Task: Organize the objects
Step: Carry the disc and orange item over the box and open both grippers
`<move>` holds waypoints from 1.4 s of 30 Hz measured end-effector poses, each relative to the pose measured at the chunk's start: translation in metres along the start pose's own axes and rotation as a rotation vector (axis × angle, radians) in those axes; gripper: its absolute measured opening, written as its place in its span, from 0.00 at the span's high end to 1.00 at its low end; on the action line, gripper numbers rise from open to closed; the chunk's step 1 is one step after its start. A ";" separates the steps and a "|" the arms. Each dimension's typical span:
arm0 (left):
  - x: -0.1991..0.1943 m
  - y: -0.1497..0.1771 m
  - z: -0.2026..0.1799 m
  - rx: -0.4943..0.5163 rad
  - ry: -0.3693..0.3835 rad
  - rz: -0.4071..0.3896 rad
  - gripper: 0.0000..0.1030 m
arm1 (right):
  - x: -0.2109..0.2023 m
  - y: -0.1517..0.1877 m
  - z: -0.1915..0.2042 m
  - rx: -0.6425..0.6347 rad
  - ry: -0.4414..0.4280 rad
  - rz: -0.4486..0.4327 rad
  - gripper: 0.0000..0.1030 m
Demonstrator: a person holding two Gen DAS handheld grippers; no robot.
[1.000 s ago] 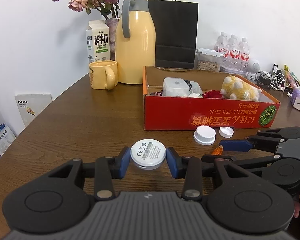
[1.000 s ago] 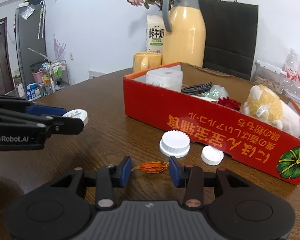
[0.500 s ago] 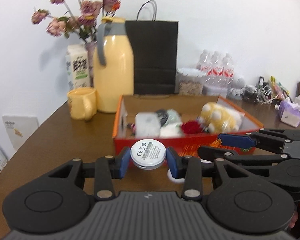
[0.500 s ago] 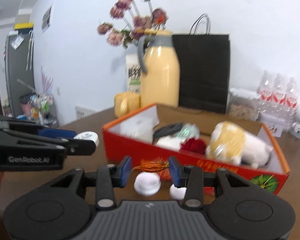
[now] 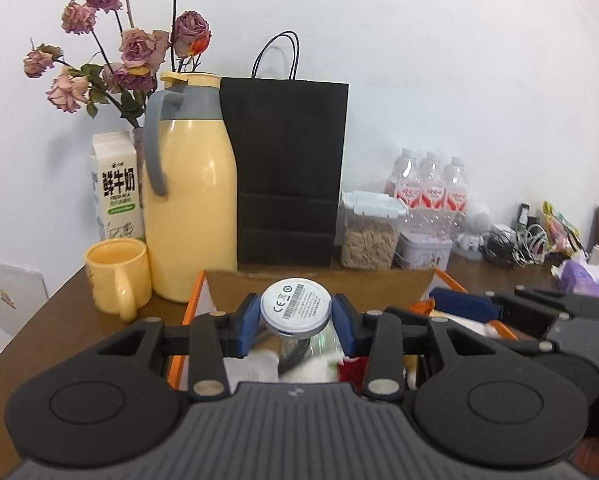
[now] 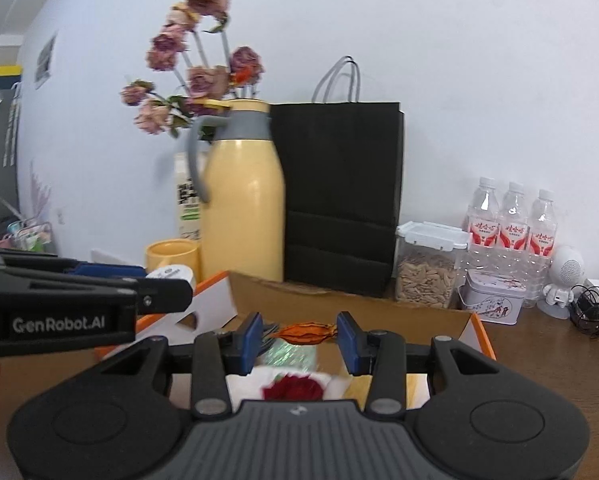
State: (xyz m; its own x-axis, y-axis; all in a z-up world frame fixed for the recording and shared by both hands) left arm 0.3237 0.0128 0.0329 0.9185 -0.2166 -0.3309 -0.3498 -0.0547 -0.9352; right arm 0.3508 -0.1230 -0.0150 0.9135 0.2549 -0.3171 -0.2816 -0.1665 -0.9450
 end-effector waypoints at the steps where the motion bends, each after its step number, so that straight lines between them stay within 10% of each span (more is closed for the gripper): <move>1: 0.006 -0.002 0.001 0.000 -0.002 -0.001 0.61 | 0.006 0.000 -0.001 0.003 0.004 0.004 0.62; 13: 0.041 0.005 0.018 -0.034 -0.021 0.041 0.59 | 0.033 0.018 -0.012 0.008 0.062 0.052 0.61; 15: 0.040 0.005 0.019 -0.033 -0.041 0.032 0.18 | 0.031 0.019 -0.015 0.012 0.076 0.051 0.54; 17: 0.037 0.002 0.021 -0.035 -0.064 0.003 0.00 | 0.027 0.019 -0.019 0.021 0.101 0.034 0.13; 21: 0.034 0.000 0.023 -0.038 -0.081 -0.007 0.00 | 0.019 0.014 -0.025 0.033 0.121 0.003 0.00; 42: 0.003 -0.004 -0.001 0.015 -0.032 -0.033 0.00 | -0.008 0.016 -0.029 0.023 0.122 0.001 0.00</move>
State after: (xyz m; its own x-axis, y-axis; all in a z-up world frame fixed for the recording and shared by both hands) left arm 0.3281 0.0118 0.0358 0.9351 -0.1832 -0.3033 -0.3164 -0.0463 -0.9475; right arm 0.3473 -0.1557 -0.0253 0.9418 0.1362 -0.3075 -0.2881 -0.1448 -0.9466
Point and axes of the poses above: each gripper's, at about its wrist camera, not at the fingertips, and x roughly the way its jaws point, z to its left, y to its underside, the point moved 6 cm from there along x, roughly the way its jaws point, and after that the axes turned 11 degrees about y, right-handed, at the moved point
